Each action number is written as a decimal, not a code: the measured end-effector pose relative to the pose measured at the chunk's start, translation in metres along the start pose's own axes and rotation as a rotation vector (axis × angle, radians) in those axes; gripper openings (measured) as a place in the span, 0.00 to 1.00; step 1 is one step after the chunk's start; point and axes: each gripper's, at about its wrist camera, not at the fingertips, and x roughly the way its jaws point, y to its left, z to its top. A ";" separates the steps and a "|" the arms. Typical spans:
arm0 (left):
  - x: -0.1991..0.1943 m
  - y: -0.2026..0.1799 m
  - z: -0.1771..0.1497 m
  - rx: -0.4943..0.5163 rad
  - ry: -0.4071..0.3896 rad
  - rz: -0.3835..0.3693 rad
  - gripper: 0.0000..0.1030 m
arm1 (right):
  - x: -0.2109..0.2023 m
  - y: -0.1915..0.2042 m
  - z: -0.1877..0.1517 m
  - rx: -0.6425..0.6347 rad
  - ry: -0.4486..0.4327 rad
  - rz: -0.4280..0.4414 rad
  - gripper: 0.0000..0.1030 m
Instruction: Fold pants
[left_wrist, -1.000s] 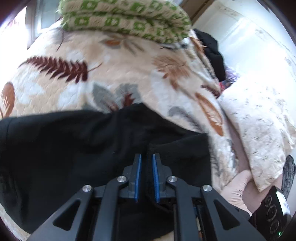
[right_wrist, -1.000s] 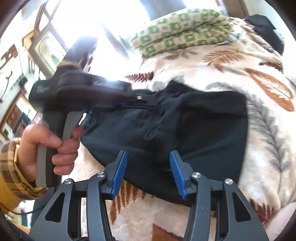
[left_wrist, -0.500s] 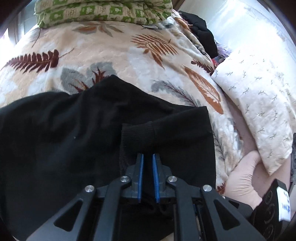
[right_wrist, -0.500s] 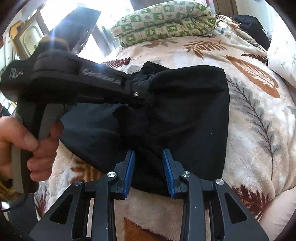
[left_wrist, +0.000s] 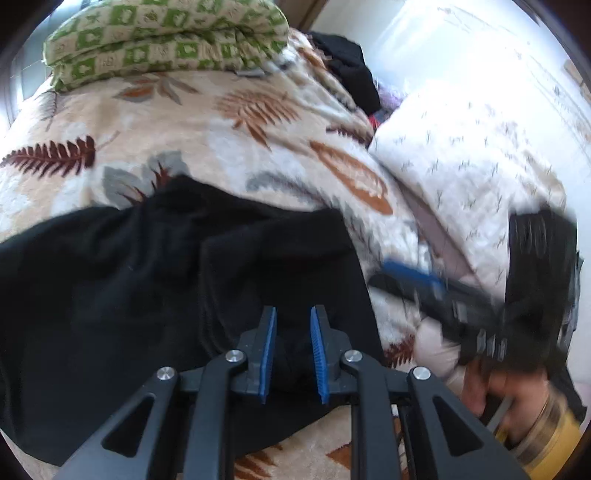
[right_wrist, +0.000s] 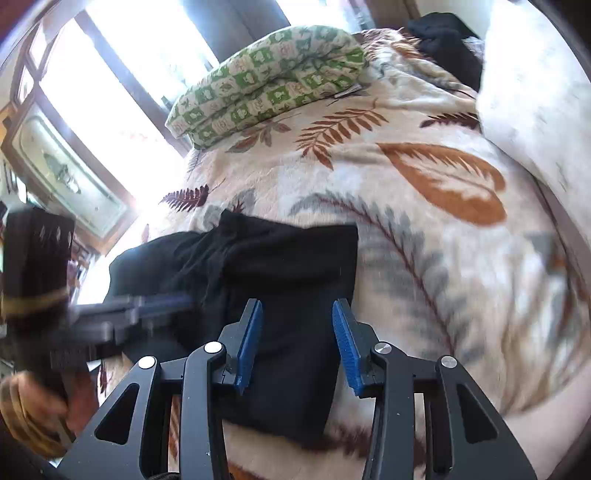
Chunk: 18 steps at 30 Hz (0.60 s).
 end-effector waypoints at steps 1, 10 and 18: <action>0.005 0.001 -0.004 0.004 0.015 0.011 0.21 | 0.007 0.000 0.009 -0.018 0.012 -0.013 0.39; 0.014 0.026 -0.023 0.004 0.024 0.021 0.21 | 0.073 0.015 0.021 -0.171 0.134 -0.106 0.38; 0.013 0.025 -0.025 -0.008 0.003 0.031 0.21 | 0.063 0.020 0.018 -0.134 0.129 -0.081 0.39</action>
